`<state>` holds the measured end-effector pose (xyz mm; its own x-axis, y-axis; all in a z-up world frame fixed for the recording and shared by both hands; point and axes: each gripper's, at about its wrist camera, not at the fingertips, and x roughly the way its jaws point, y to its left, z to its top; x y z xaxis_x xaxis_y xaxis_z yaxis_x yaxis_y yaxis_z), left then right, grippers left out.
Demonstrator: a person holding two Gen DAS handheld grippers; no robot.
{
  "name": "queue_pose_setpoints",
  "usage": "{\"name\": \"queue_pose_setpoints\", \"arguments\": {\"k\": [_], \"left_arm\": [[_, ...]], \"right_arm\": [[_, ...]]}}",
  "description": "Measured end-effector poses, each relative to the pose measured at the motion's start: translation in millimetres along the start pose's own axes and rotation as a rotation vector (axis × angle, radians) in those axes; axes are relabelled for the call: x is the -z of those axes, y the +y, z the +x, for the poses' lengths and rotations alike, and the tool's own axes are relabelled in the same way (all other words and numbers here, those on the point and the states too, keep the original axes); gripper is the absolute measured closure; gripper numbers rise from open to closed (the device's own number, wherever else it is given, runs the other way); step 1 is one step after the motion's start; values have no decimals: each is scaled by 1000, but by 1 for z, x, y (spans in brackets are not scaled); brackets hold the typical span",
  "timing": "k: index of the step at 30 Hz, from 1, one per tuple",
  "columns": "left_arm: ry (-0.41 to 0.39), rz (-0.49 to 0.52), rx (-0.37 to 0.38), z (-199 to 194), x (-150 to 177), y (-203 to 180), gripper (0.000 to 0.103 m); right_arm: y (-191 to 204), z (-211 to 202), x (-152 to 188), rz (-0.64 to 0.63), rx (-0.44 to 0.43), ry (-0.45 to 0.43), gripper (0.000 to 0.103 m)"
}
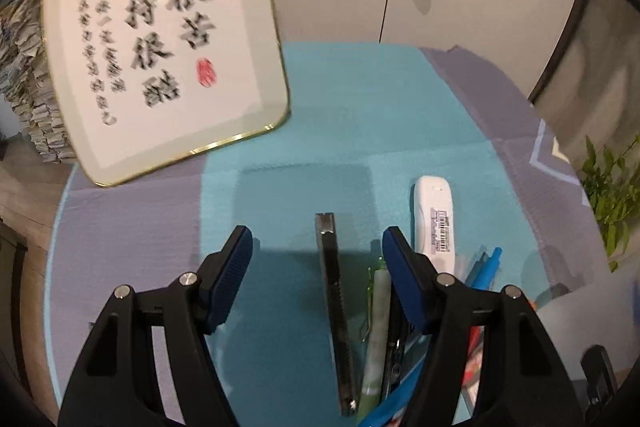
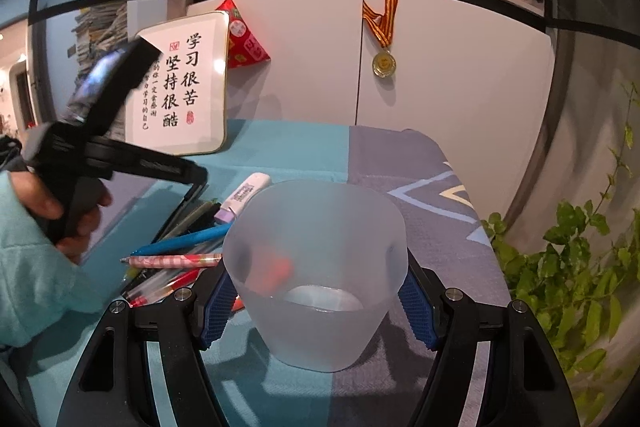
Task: Organize stationery
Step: 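Grasp the black flat pen from the pile with the left gripper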
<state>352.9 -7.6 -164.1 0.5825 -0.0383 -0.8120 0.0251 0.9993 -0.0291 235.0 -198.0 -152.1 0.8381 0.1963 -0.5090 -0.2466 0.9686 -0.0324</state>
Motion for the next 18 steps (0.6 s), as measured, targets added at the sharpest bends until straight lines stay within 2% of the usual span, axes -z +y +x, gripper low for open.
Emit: {"name": "queue_pose_setpoints", "arguments": {"k": [1, 2, 3, 4, 5, 10, 14, 18], "left_arm": [[12, -2, -6, 5, 0, 0, 45], [28, -1, -8, 10, 0, -1, 63], [42, -1, -8, 15, -1, -1, 68], [16, -2, -17, 14, -1, 0, 80], [24, -9, -7, 15, -1, 1, 92], [-15, -73, 31, -2, -1, 18, 94], [-129, -73, 49, -48, -1, 22, 94], [-247, -56, 92, -101, 4, 10, 94]], "right_arm": [[-1, 0, 0, 4, -3, 0, 30], [-1, 0, -1, 5, -6, 0, 30], [-1, 1, -1, 5, -7, 0, 29], [-1, 1, -1, 6, -8, 0, 29], [-1, 1, -1, 7, -9, 0, 29], [-2, 1, 0, 2, -6, 0, 29], [-3, 2, 0, 7, -9, 1, 29], [-2, 2, 0, -2, -2, 0, 29]]}}
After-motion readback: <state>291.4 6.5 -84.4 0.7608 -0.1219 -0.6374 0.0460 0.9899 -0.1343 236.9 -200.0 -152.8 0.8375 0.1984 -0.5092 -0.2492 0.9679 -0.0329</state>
